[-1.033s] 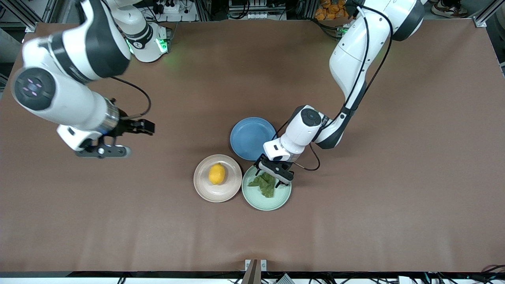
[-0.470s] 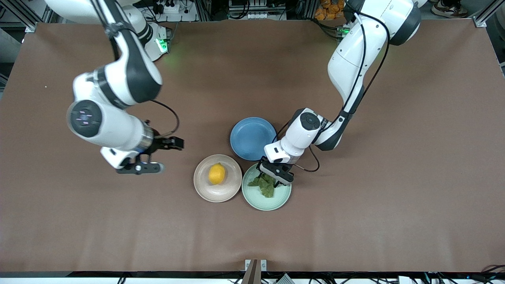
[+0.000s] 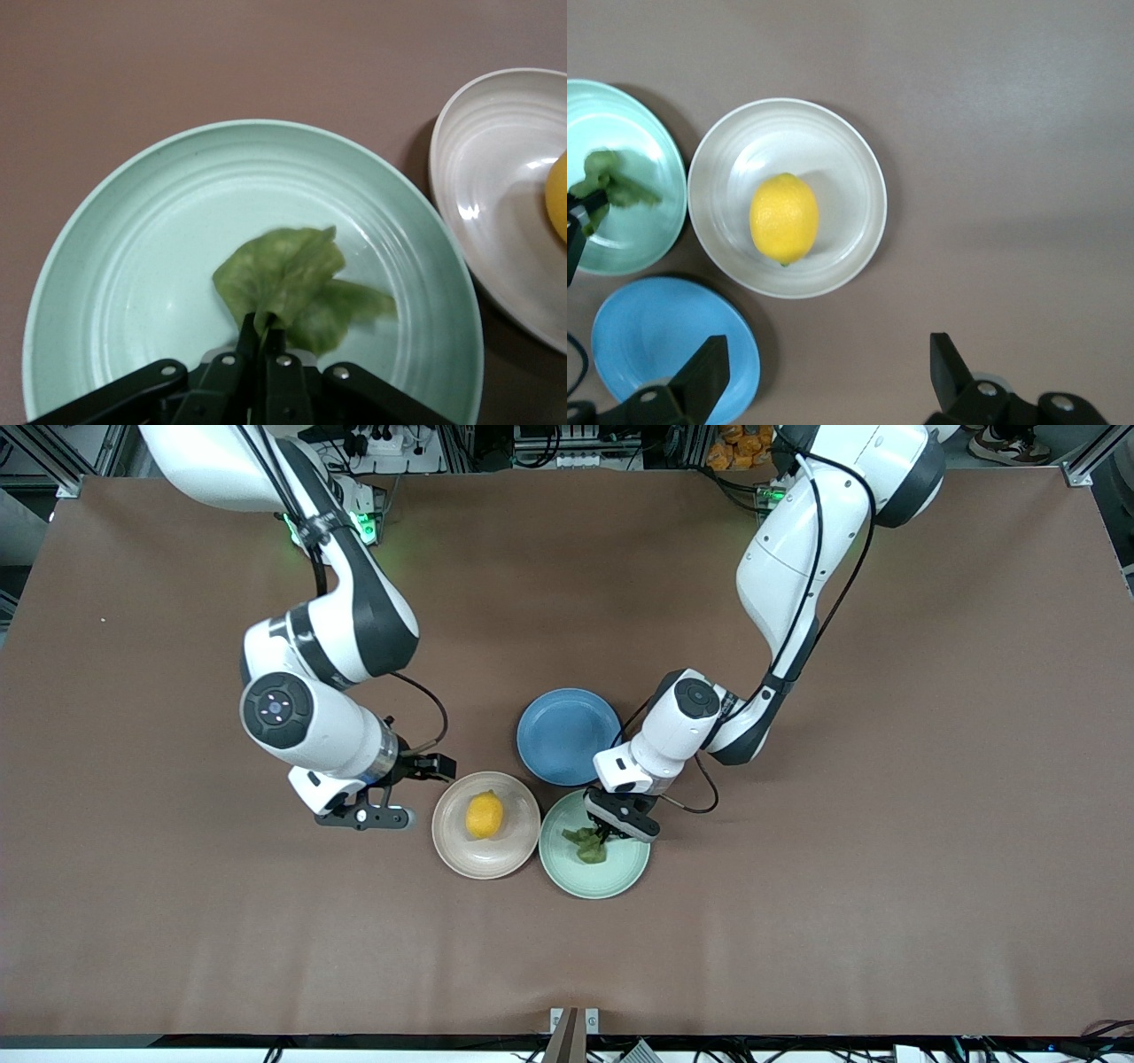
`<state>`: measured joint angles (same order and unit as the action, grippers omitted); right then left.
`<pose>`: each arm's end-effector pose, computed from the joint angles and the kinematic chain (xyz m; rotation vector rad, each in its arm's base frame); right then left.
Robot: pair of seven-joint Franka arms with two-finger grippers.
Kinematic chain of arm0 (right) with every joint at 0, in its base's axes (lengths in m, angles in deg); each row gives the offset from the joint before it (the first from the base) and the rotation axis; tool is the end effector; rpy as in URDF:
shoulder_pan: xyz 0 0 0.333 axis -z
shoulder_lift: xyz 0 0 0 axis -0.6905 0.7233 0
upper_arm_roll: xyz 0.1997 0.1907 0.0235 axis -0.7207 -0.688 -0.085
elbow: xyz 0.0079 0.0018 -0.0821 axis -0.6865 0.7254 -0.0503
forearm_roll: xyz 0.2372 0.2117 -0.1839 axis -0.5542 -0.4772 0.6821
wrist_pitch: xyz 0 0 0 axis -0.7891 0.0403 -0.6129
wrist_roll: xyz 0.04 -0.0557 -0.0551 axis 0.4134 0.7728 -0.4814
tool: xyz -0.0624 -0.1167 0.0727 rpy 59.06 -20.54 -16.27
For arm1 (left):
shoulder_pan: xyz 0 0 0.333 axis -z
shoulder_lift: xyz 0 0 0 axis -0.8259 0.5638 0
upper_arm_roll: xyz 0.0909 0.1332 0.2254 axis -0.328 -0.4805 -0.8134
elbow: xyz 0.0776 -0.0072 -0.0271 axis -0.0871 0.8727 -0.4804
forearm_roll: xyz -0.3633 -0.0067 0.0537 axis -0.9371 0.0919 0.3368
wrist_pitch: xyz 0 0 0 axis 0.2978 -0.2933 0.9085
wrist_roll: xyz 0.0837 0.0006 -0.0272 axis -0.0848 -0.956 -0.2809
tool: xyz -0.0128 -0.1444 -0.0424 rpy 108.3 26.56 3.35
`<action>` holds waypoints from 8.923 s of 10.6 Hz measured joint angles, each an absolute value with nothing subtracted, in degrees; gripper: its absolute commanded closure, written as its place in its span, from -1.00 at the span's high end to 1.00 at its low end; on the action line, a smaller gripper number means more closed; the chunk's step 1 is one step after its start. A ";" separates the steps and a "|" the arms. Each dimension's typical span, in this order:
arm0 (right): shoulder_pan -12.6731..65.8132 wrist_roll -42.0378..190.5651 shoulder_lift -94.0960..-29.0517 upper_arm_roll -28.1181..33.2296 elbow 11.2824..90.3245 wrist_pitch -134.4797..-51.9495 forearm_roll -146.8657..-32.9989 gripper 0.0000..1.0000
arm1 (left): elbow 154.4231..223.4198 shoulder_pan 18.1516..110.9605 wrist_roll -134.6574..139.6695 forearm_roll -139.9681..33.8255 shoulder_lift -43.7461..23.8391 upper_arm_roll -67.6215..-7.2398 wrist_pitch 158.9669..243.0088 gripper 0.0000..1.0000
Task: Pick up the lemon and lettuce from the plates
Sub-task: 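Grasp the lettuce with the left gripper while the right gripper nears the lemon, then carry the lettuce off the plate with the left gripper while the right gripper descends, then release the lettuce on the table and raise the left gripper away, then grasp the yellow lemon on the cream plate with the right gripper, then carry the lemon away from the plates with the right gripper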
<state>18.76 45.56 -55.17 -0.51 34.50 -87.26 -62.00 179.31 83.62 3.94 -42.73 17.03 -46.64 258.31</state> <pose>0.5947 0.2694 0.3175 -3.0407 0.1079 0.1478 0.5762 -0.4140 0.1257 2.6863 -0.6620 0.6989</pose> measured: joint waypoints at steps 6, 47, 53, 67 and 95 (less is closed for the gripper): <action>15.53 38.99 -47.87 -0.52 34.52 -98.59 -62.00 1.00 | 178.88 80.38 3.94 -42.73 13.17 -47.11 257.63 -1.00; 12.43 37.78 -34.55 0.13 32.51 -113.36 -60.71 0.10 | 172.67 51.81 6.17 -42.19 -29.49 -47.43 176.29 1.00; 13.00 37.83 -34.31 0.29 32.41 -113.34 -60.66 -0.11 | 179.54 51.85 5.92 -42.19 -34.16 -45.73 180.31 1.00; 24.52 50.65 -35.72 0.83 18.69 -85.92 -60.46 -0.11 | 178.90 51.79 5.92 -42.19 -35.07 -46.09 182.20 1.00; 45.02 78.49 -65.60 1.10 66.77 -106.88 -54.11 -0.08 | 178.76 51.72 5.92 -42.19 -33.51 -46.27 182.18 1.00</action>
<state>45.02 78.49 -65.60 1.10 66.77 -106.88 -54.11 178.76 51.72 5.92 -42.19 -33.51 -46.27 182.18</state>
